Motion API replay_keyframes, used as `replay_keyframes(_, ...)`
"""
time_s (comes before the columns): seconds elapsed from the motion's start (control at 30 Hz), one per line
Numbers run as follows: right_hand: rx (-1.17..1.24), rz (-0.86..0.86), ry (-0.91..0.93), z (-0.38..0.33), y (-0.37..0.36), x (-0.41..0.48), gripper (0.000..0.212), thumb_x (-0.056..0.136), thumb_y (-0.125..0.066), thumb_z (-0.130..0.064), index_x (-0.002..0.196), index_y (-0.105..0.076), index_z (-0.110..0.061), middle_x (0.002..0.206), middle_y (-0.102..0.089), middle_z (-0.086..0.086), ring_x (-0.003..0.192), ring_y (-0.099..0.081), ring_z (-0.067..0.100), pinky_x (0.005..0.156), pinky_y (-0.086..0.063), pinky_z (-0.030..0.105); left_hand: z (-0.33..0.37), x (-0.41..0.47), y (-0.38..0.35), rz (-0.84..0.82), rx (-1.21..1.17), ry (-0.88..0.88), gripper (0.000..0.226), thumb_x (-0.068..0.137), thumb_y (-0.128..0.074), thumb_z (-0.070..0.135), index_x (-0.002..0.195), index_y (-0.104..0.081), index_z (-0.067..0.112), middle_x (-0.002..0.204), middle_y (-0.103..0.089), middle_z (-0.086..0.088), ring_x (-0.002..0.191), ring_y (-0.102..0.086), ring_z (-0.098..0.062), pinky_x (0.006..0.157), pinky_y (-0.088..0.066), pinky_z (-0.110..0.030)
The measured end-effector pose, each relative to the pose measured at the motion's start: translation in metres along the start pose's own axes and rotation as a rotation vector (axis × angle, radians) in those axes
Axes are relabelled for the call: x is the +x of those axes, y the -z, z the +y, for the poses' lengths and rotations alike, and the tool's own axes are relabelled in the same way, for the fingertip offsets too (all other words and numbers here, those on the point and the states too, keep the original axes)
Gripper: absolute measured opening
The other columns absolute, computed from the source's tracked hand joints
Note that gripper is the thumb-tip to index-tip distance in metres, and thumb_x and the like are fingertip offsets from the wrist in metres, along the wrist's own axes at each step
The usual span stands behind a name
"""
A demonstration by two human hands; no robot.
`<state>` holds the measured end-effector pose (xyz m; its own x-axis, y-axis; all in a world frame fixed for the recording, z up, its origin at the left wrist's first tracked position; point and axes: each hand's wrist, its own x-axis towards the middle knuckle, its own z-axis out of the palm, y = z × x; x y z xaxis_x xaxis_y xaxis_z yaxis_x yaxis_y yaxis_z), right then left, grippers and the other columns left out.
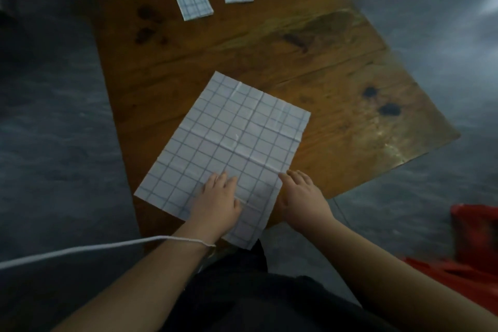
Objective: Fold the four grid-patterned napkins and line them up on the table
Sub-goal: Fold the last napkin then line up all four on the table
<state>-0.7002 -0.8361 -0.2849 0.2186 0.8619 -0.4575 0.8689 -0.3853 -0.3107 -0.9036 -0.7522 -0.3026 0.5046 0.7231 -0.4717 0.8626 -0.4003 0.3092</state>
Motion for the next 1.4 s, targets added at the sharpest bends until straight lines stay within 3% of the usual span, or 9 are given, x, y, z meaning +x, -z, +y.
replay_keyframes(0.27,-0.016,-0.026,0.069,0.009,0.017,0.067,0.05,0.099,-0.052,-0.026,0.147,-0.041,-0.019,0.155,-0.04,0.003,0.148,-0.026,0.026,0.117,-0.034,0.045,0.003,0.026,-0.009,-0.102,0.036,0.035,0.063,0.103,-0.042,0.035,0.16,-0.017,0.025,0.169,0.0,-0.007,0.154,0.003,-0.03,0.121,-0.013,-0.049)
replay_keyframes(0.57,-0.083,0.007,0.139,0.028,0.014,0.113,0.041,0.1,-0.054,-0.029,0.141,-0.05,-0.024,0.145,-0.047,0.0,0.136,-0.039,0.026,0.109,-0.034,0.047,0.02,0.048,-0.005,-0.071,-0.04,0.041,0.057,0.1,-0.044,0.031,0.156,-0.031,0.025,0.166,-0.013,-0.01,0.15,-0.009,-0.031,0.118,-0.024,-0.049)
replay_keyframes(0.77,-0.108,0.023,0.152,0.037,0.02,0.12,0.034,0.098,-0.052,-0.017,0.129,-0.057,-0.029,0.131,-0.052,-0.004,0.124,-0.044,0.023,0.098,-0.038,0.042,-0.005,0.076,0.028,0.192,-0.149,0.027,0.053,0.097,-0.052,0.011,0.147,-0.041,0.024,0.156,-0.032,-0.002,0.144,-0.025,-0.022,0.112,-0.037,-0.04)
replay_keyframes(0.9,-0.089,0.039,0.12,0.039,0.028,0.117,0.025,0.103,-0.046,-0.023,0.121,-0.063,-0.028,0.121,-0.059,-0.005,0.115,-0.05,0.021,0.095,-0.036,0.041,-0.024,0.114,0.04,0.174,0.013,-0.038,0.059,0.097,-0.053,0.013,0.152,-0.037,0.026,0.164,-0.027,-0.003,0.154,-0.007,-0.026,0.122,-0.018,-0.049)
replay_keyframes(0.97,-0.078,0.054,0.107,0.041,0.035,0.112,0.022,0.105,-0.043,-0.026,0.114,-0.064,-0.029,0.113,-0.063,-0.008,0.108,-0.055,0.02,0.089,-0.034,0.038,-0.028,0.127,0.041,0.115,0.076,-0.07,0.053,0.099,-0.056,0.022,0.15,-0.043,0.03,0.163,-0.032,-0.002,0.154,-0.011,-0.027,0.123,-0.012,-0.047)
replay_keyframes(1.1,-0.038,0.159,0.1,0.05,0.058,0.098,0.017,0.103,-0.05,-0.027,0.106,-0.067,-0.028,0.102,-0.068,-0.01,0.096,-0.063,0.018,0.081,-0.031,0.035,-0.026,0.133,0.042,0.234,0.051,-0.182,0.024,0.098,-0.057,0.024,0.114,-0.073,0.028,0.129,-0.067,0.0,0.136,-0.045,-0.031,0.112,-0.022,-0.044)
replay_keyframes(1.17,-0.005,0.216,0.098,0.055,0.07,0.091,0.014,0.101,-0.054,-0.027,0.103,-0.068,-0.029,0.097,-0.07,-0.011,0.091,-0.064,0.016,0.081,-0.033,0.035,-0.022,0.128,0.048,0.299,0.017,-0.211,0.016,0.096,-0.063,0.021,0.104,-0.076,0.025,0.113,-0.073,0.003,0.126,-0.056,-0.029,0.108,-0.029,-0.043)
replay_keyframes(1.3,0.07,0.271,0.094,0.065,0.094,0.08,0.015,0.1,-0.057,-0.026,0.105,-0.072,-0.028,0.101,-0.073,-0.013,0.094,-0.065,0.012,0.086,-0.039,0.034,-0.008,0.107,0.068,0.319,-0.074,-0.206,0.023,0.101,-0.057,0.031,0.115,-0.073,0.025,0.106,-0.074,0.007,0.103,-0.065,-0.014,0.096,-0.046,-0.036)
replay_keyframes(1.4,0.149,0.29,0.12,0.074,0.115,0.071,0.017,0.1,-0.06,-0.023,0.108,-0.076,-0.024,0.105,-0.074,-0.01,0.095,-0.066,0.011,0.087,-0.051,0.036,0.005,0.085,0.079,0.335,-0.102,-0.165,0.027,0.102,-0.051,0.037,0.119,-0.07,0.03,0.104,-0.071,0.016,0.095,-0.063,-0.008,0.087,-0.045,-0.03)
